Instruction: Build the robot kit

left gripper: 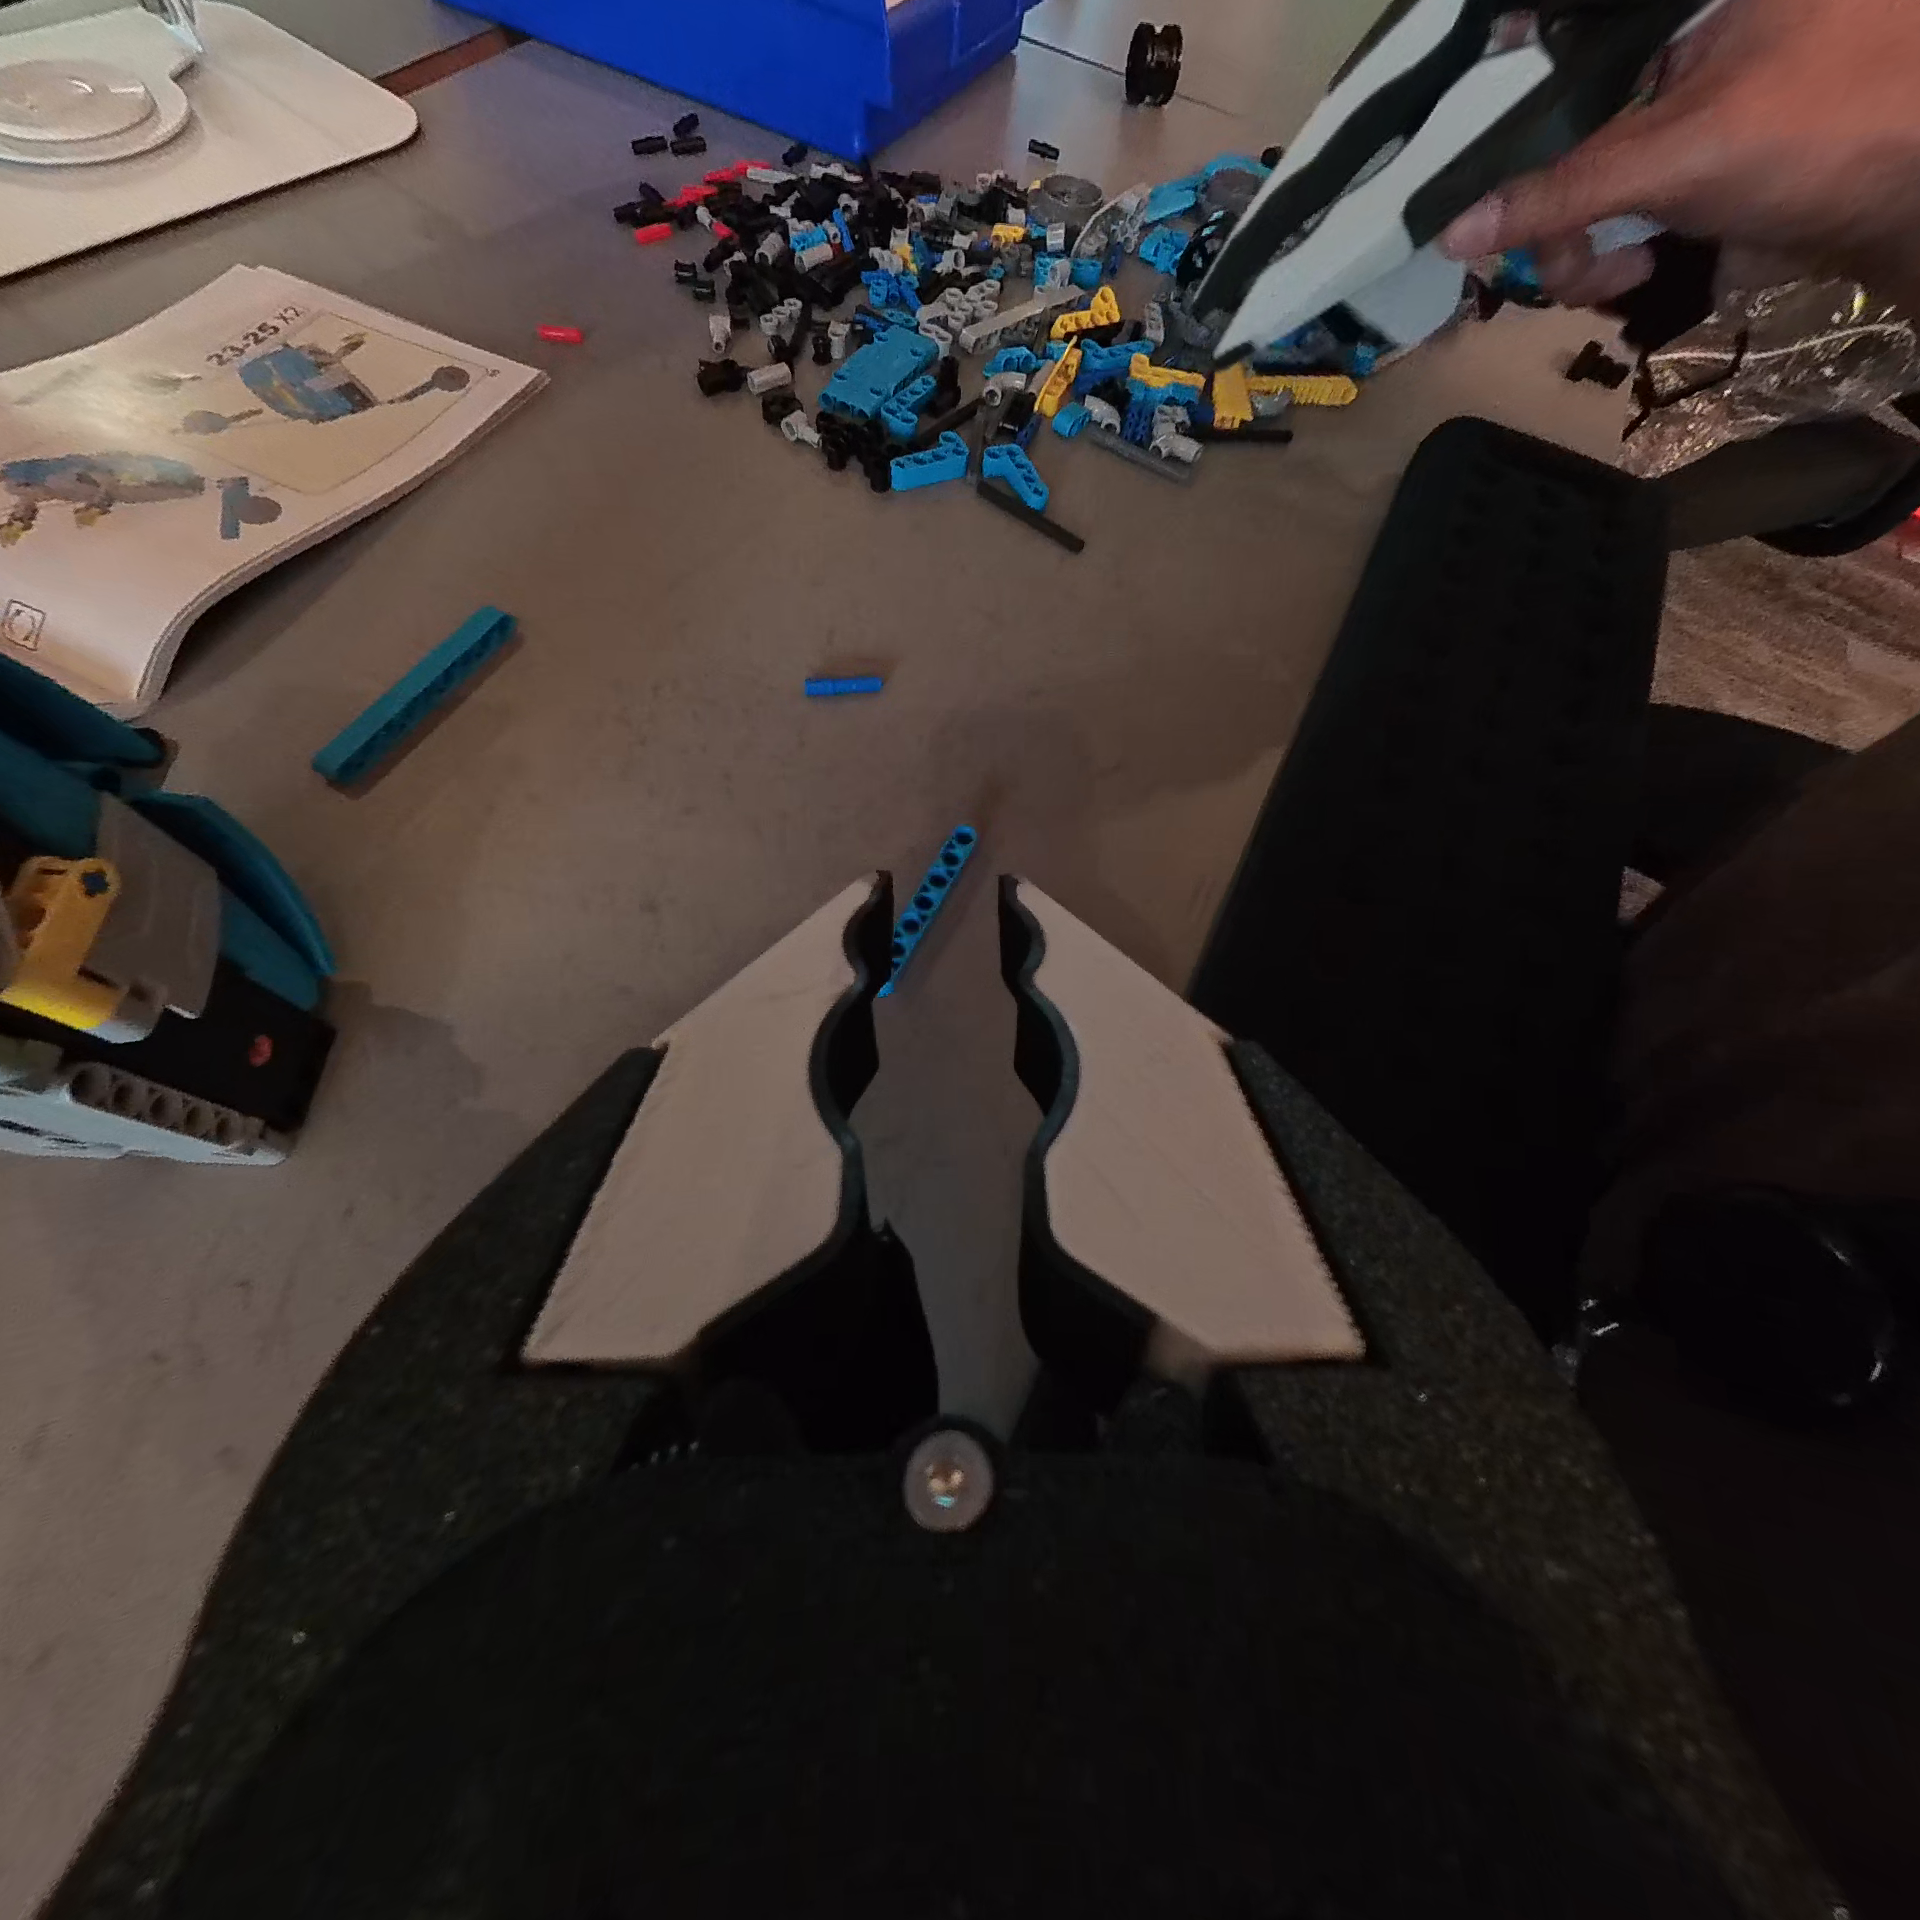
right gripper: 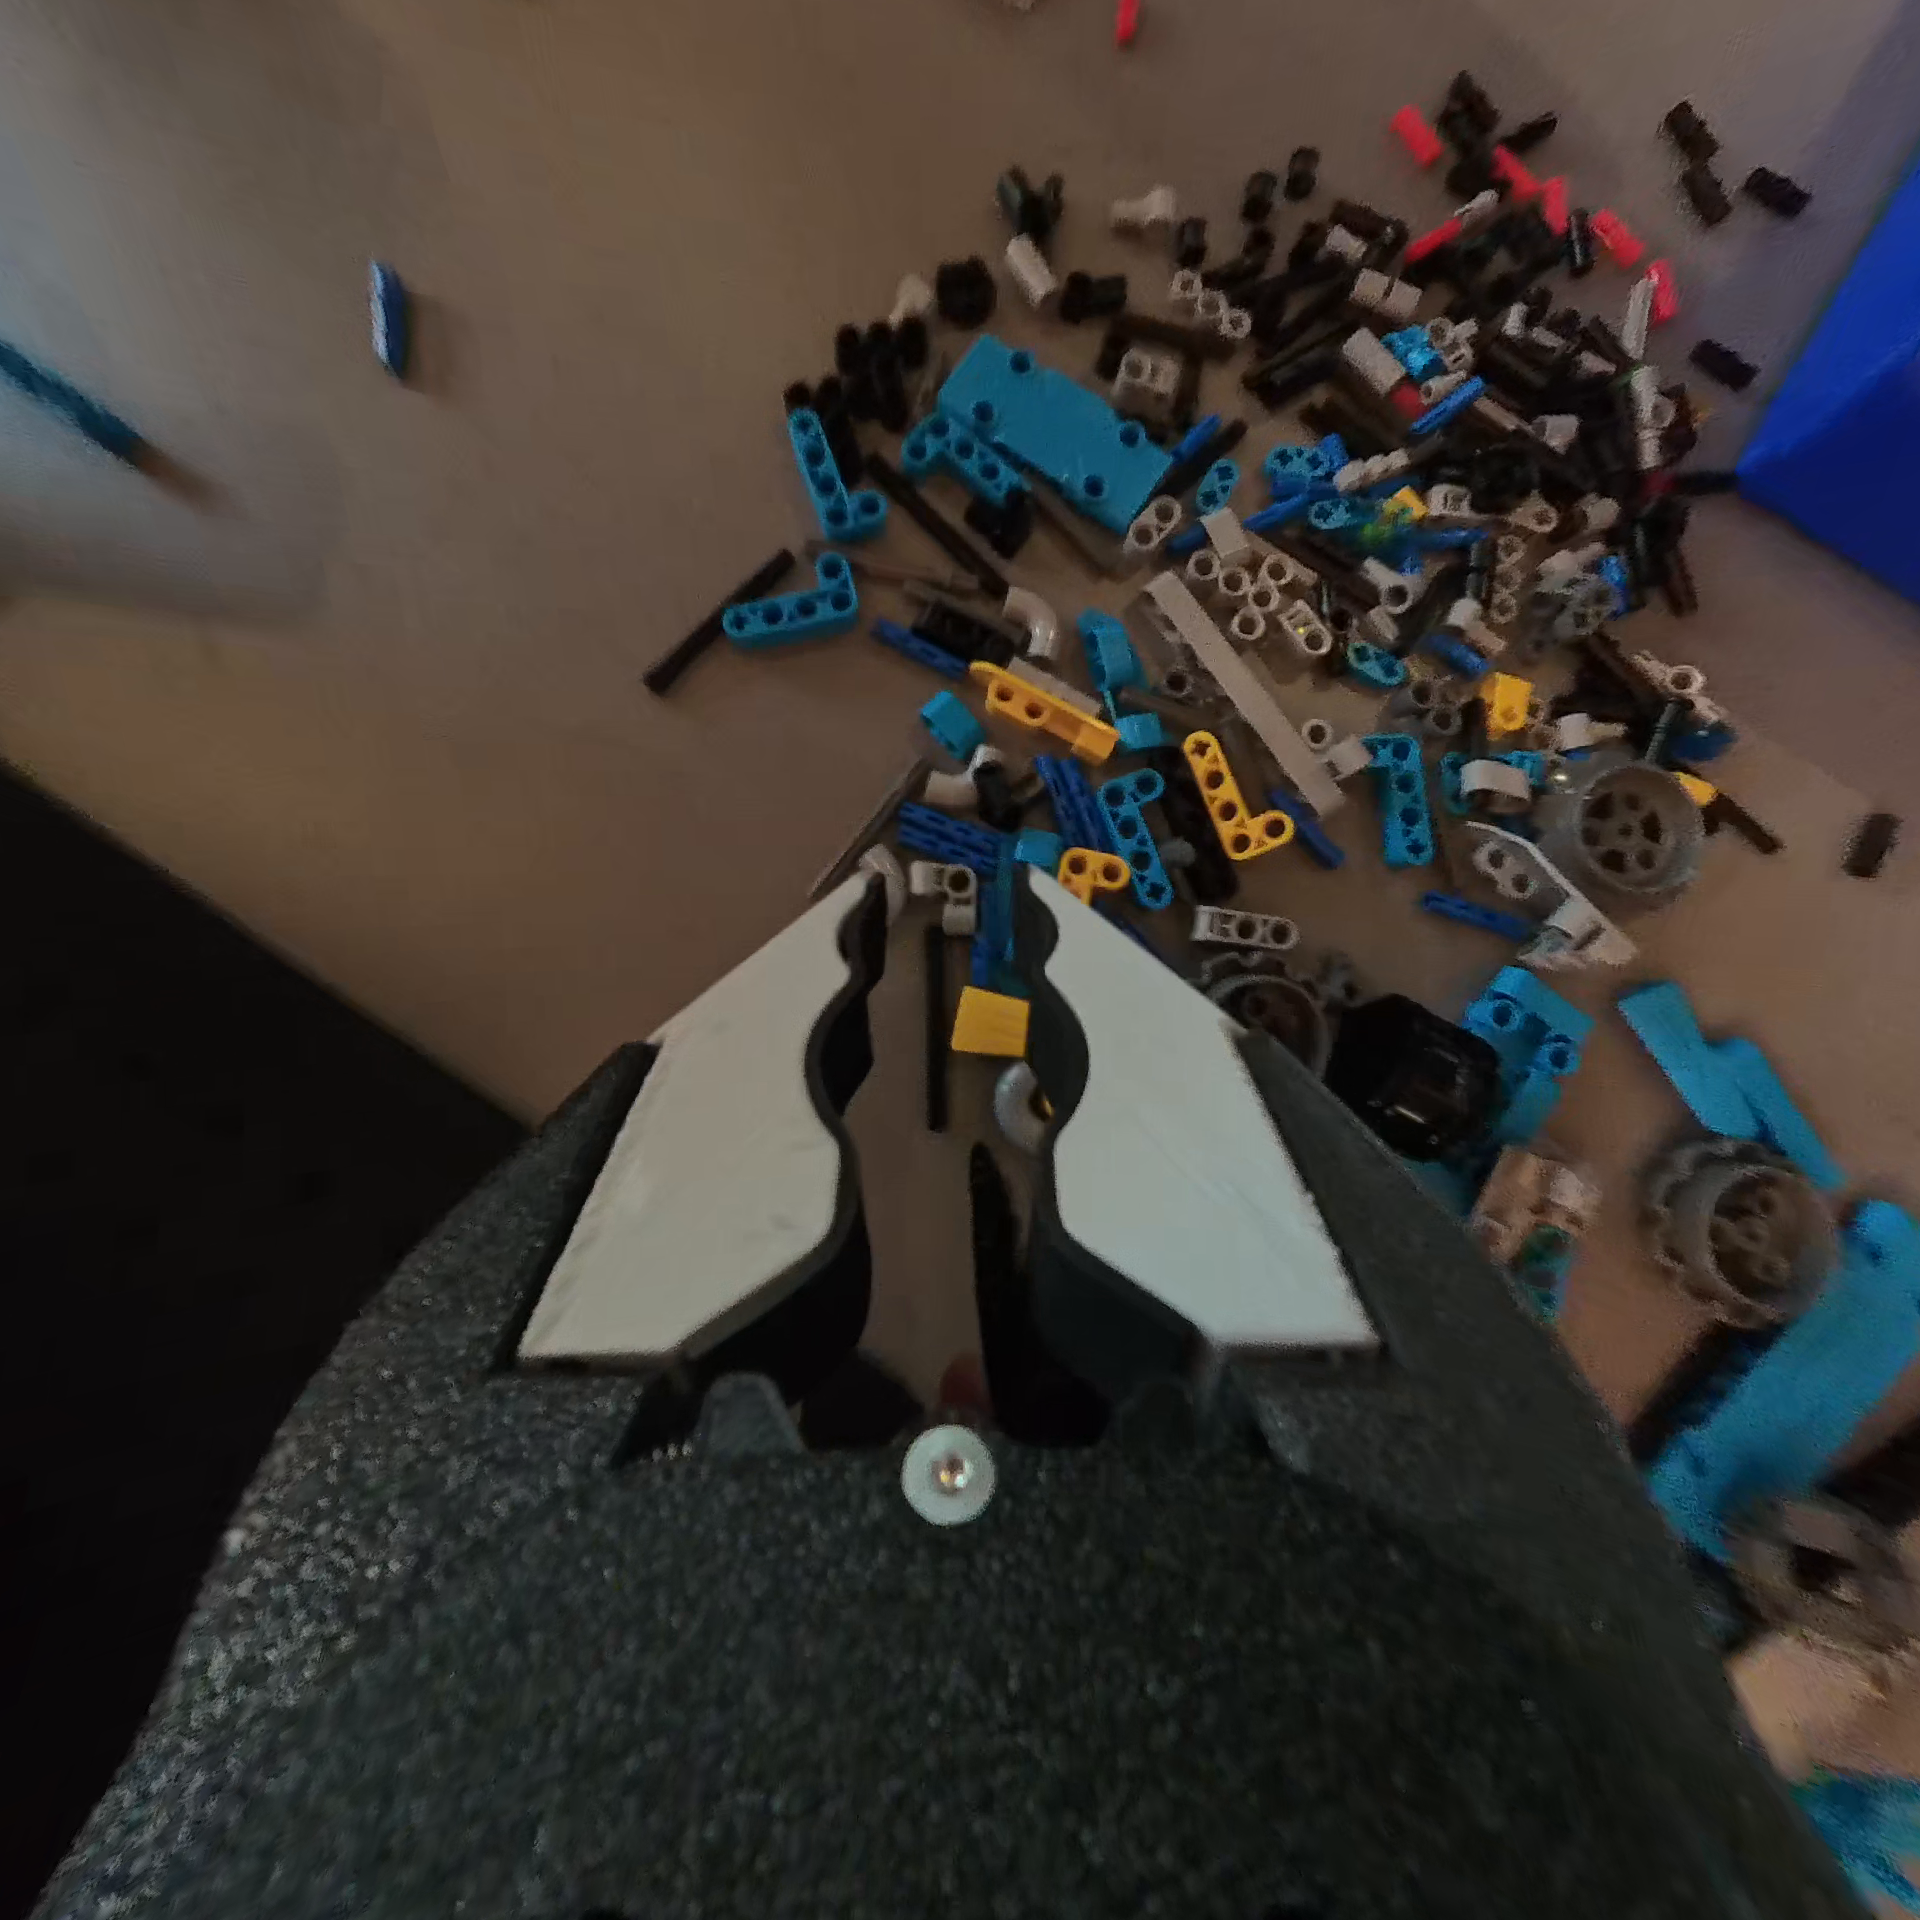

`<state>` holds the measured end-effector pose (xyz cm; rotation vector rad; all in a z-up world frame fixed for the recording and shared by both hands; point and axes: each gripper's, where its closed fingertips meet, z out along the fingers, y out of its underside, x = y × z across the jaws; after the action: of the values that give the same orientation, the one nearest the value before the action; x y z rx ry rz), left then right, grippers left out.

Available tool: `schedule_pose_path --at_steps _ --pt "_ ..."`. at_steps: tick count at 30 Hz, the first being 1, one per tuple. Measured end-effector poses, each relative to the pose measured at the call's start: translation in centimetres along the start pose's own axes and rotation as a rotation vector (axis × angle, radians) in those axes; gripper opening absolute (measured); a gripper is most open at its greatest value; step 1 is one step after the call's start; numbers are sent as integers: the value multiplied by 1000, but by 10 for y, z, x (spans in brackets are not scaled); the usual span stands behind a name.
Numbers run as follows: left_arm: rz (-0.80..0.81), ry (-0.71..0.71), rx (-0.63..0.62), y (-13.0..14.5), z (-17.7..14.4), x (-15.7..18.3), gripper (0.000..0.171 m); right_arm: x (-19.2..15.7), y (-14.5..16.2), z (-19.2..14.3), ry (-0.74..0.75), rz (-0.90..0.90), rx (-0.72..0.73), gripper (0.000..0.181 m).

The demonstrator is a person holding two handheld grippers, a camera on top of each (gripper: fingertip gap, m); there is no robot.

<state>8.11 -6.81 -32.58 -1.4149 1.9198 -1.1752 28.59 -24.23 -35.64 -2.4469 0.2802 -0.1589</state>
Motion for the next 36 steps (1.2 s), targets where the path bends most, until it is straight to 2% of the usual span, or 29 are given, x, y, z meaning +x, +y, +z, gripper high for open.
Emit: schedule_pose_path --at_steps 2,6,12,21,26,30,36 --pt "-16 23 8 -1 3 3 20 -7 -6 7 -63 23 5 27" --pt "32 7 -16 -1 6 3 20 -17 -17 39 -16 -99 10 24" --pt "5 -12 -7 -1 0 1 20 -17 -23 59 -76 -105 -15 27" --pt "-7 -26 -6 -1 0 -3 20 -23 -18 57 -110 -148 -64 28" --pt "9 -20 -15 -1 2 -2 20 -16 -31 58 -68 -175 -12 31" --pt "11 -28 -17 1 0 -3 20 -16 -32 65 -107 -146 -19 29" --pt "-12 -31 -5 1 -1 -4 20 -24 -18 56 -162 -148 -87 28"
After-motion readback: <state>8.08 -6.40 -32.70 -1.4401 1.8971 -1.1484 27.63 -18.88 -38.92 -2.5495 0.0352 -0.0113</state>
